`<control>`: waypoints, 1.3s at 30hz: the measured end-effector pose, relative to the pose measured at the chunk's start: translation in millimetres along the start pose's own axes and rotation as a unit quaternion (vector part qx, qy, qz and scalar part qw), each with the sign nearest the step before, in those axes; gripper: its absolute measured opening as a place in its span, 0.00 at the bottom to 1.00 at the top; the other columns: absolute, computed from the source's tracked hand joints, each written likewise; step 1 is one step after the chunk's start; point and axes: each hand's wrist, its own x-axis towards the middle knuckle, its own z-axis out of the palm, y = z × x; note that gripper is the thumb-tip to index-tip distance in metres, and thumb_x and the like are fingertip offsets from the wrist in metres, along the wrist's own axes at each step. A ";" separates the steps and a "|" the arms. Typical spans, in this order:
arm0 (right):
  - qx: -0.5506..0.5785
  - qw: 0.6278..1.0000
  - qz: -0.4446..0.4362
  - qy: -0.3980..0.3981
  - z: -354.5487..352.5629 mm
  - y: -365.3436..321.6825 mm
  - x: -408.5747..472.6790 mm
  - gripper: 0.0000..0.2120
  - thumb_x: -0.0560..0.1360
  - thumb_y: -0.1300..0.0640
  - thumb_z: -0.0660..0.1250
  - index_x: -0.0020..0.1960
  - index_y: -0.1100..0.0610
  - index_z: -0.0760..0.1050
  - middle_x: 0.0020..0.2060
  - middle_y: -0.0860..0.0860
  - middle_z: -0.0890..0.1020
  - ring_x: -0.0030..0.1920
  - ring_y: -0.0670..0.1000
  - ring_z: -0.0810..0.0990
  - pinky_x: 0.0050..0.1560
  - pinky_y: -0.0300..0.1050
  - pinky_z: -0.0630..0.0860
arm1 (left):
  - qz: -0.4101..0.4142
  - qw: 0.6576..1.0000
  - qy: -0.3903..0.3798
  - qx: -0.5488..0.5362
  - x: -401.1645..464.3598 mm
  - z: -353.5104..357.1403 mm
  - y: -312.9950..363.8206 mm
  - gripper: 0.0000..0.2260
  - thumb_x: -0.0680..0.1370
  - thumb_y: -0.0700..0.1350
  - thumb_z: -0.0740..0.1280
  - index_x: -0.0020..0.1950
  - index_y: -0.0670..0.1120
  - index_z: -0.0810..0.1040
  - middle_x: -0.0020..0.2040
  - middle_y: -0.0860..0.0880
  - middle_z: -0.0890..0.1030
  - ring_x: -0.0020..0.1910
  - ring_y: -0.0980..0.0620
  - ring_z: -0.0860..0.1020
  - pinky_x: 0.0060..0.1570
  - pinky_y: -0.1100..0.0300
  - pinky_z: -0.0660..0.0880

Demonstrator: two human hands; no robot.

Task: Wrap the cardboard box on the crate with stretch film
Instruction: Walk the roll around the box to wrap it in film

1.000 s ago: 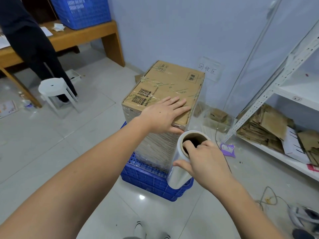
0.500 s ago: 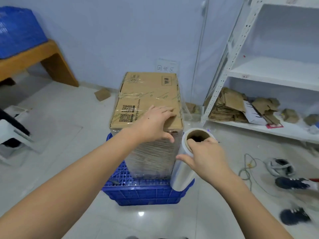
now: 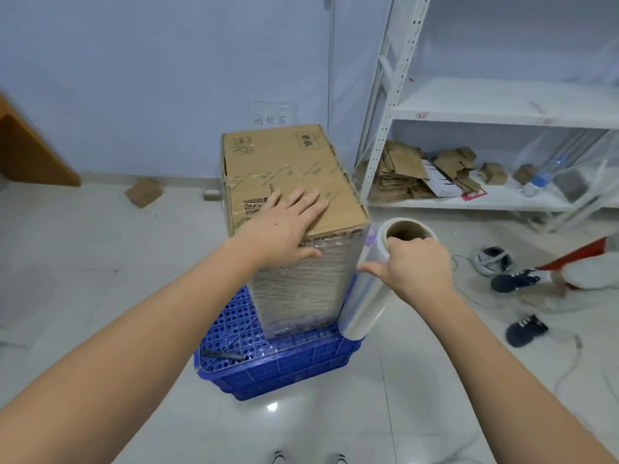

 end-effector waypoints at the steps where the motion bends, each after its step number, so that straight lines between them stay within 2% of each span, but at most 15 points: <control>1: 0.004 1.000 -0.001 -0.009 -1.3 3.5 -2.4 0.28 0.72 0.27 0.59 0.35 0.52 0.65 0.28 0.47 0.73 0.33 0.51 0.73 0.33 0.45 0.64 | 0.001 1.000 -0.002 -0.001 0.1 -0.1 0.6 0.44 0.79 0.72 0.58 0.84 0.53 0.40 0.85 0.52 0.42 0.83 0.47 0.43 0.81 0.40 0.44; 4: 0.002 0.999 -0.031 -0.019 -2.0 9.8 -15.2 0.26 0.74 0.32 0.62 0.33 0.52 0.61 0.28 0.47 0.69 0.38 0.53 0.71 0.33 0.45 0.63 | -0.003 1.000 -0.010 -0.009 -0.9 -2.8 3.4 0.43 0.80 0.69 0.59 0.85 0.53 0.41 0.85 0.51 0.43 0.83 0.46 0.43 0.81 0.40 0.44; 8: -0.016 0.989 -0.143 0.044 4.7 0.0 -28.6 0.25 0.68 0.37 0.71 0.31 0.51 0.62 0.22 0.45 0.60 0.33 0.53 0.64 0.30 0.42 0.59 | -0.013 1.000 -0.017 -0.013 -0.7 -6.4 7.5 0.41 0.81 0.68 0.59 0.85 0.52 0.41 0.85 0.50 0.43 0.83 0.46 0.44 0.81 0.40 0.44; 11: -0.023 0.976 -0.213 0.044 1.1 -4.8 -29.2 0.23 0.69 0.36 0.70 0.31 0.50 0.63 0.24 0.46 0.65 0.33 0.52 0.65 0.31 0.44 0.65 | -0.021 1.000 -0.015 -0.015 4.3 -6.9 12.6 0.41 0.81 0.67 0.60 0.85 0.52 0.43 0.85 0.50 0.44 0.83 0.45 0.45 0.80 0.39 0.45; 13: -0.006 0.967 -0.254 0.030 -4.8 -10.4 -32.2 0.22 0.70 0.34 0.66 0.33 0.50 0.66 0.26 0.46 0.68 0.34 0.51 0.67 0.34 0.43 0.63 | -0.020 1.000 -0.011 -0.015 7.8 -6.7 17.4 0.41 0.80 0.67 0.61 0.85 0.52 0.44 0.85 0.49 0.45 0.83 0.45 0.45 0.80 0.38 0.45; 18: 0.075 0.946 -0.312 0.055 -4.2 -32.6 -40.7 0.23 0.64 0.37 0.73 0.29 0.47 0.62 0.24 0.43 0.61 0.29 0.49 0.64 0.33 0.39 0.60 | -0.028 0.999 -0.002 -0.016 1.4 -2.1 13.0 0.42 0.80 0.68 0.61 0.85 0.53 0.44 0.85 0.50 0.45 0.84 0.45 0.45 0.81 0.39 0.45; 22: 0.083 0.928 -0.357 0.071 -5.4 -48.0 -36.8 0.19 0.63 0.39 0.73 0.26 0.49 0.70 0.21 0.44 0.64 0.27 0.49 0.64 0.34 0.38 0.61 | -0.028 1.000 -0.006 -0.009 1.3 -1.8 14.2 0.41 0.81 0.68 0.60 0.85 0.53 0.43 0.85 0.50 0.44 0.84 0.46 0.44 0.81 0.39 0.44; 25: 0.068 0.905 -0.418 0.043 1.3 -56.3 -31.4 0.20 0.65 0.41 0.72 0.27 0.50 0.66 0.21 0.45 0.64 0.25 0.50 0.63 0.35 0.41 0.68 | -0.030 0.999 -0.005 -0.012 2.3 -1.3 15.2 0.42 0.80 0.68 0.61 0.85 0.53 0.44 0.85 0.50 0.44 0.84 0.46 0.44 0.81 0.40 0.44; 27: 0.036 0.892 -0.448 0.036 9.1 -58.2 -30.5 0.21 0.66 0.39 0.71 0.29 0.50 0.65 0.21 0.46 0.69 0.25 0.50 0.64 0.37 0.42 0.68 | -0.031 0.999 -0.002 -0.010 1.5 -0.4 14.3 0.42 0.80 0.68 0.61 0.85 0.53 0.44 0.85 0.50 0.44 0.84 0.46 0.44 0.81 0.40 0.43; 29: 0.019 0.891 -0.452 0.039 10.8 -57.5 -30.1 0.21 0.67 0.38 0.71 0.30 0.50 0.65 0.22 0.47 0.71 0.26 0.49 0.63 0.38 0.42 0.66 | -0.033 0.999 0.002 -0.010 1.2 -0.2 14.3 0.42 0.79 0.68 0.61 0.85 0.53 0.45 0.85 0.50 0.45 0.84 0.47 0.44 0.81 0.41 0.43; 32: 0.014 0.898 -0.439 0.021 8.5 -54.3 -31.0 0.21 0.69 0.38 0.69 0.32 0.51 0.65 0.25 0.47 0.72 0.28 0.50 0.68 0.40 0.45 0.71 | -0.034 0.999 0.012 -0.013 1.3 -1.4 15.9 0.42 0.79 0.69 0.62 0.85 0.54 0.45 0.85 0.51 0.45 0.84 0.48 0.45 0.80 0.43 0.42; 35: 0.010 0.907 -0.420 0.011 1.6 -52.8 -39.7 0.17 0.71 0.38 0.68 0.38 0.51 0.70 0.31 0.48 0.76 0.33 0.51 0.72 0.44 0.47 0.72 | -0.034 0.999 0.023 -0.020 -0.2 0.2 14.5 0.43 0.78 0.69 0.63 0.85 0.54 0.47 0.85 0.51 0.47 0.84 0.48 0.46 0.81 0.43 0.42; 37: 0.015 0.922 -0.387 0.014 -3.9 -57.0 -51.1 0.14 0.71 0.41 0.70 0.43 0.51 0.73 0.34 0.48 0.79 0.37 0.51 0.75 0.46 0.48 0.72 | -0.032 0.998 0.035 -0.028 -1.9 0.4 11.7 0.43 0.77 0.69 0.65 0.85 0.54 0.49 0.85 0.51 0.49 0.83 0.49 0.48 0.81 0.44 0.44; 39: -0.001 0.943 -0.333 0.012 -3.8 -65.6 -64.7 0.13 0.69 0.47 0.72 0.44 0.52 0.72 0.33 0.48 0.80 0.35 0.52 0.75 0.45 0.49 0.72 | -0.029 0.998 0.043 -0.035 -4.5 -1.6 10.6 0.44 0.76 0.70 0.67 0.84 0.54 0.52 0.85 0.51 0.52 0.83 0.49 0.50 0.81 0.44 0.45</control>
